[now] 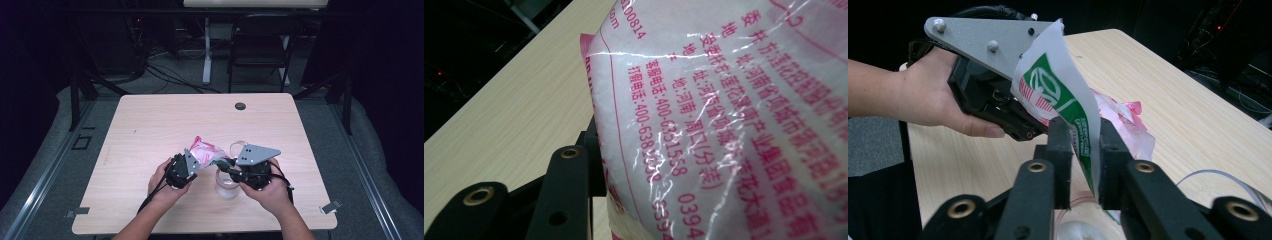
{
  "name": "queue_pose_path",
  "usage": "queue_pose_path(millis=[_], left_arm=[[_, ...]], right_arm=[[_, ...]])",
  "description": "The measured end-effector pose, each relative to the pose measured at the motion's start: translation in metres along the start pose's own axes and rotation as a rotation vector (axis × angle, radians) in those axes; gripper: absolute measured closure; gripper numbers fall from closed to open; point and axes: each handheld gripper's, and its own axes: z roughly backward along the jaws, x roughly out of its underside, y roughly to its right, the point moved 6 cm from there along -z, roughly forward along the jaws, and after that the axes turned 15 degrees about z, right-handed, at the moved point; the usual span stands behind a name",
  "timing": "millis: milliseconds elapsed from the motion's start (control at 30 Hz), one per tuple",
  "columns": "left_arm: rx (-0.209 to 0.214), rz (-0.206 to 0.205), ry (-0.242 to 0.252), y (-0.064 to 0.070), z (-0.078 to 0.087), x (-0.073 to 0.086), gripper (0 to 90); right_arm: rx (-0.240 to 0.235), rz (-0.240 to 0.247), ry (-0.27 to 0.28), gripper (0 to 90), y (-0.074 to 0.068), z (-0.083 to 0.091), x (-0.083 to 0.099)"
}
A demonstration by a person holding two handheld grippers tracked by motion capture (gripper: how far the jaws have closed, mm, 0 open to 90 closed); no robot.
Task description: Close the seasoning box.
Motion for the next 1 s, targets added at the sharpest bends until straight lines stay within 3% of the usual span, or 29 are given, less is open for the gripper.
queue_pose_path(millis=[433,1000], left_arm=[[-0.021,-0.039,0.014,0.0013,-0.0008,0.0007,59.3],[-0.063,-0.109,0.02,-0.0012,0.0071,-0.0003,59.6]], right_arm=[[-0.002,-0.034,0.015,89.3,0.0013,0.0015,0.0007],[-0.012,-0.064,0.015,89.6,0.0012,0.0034,0.0007]])
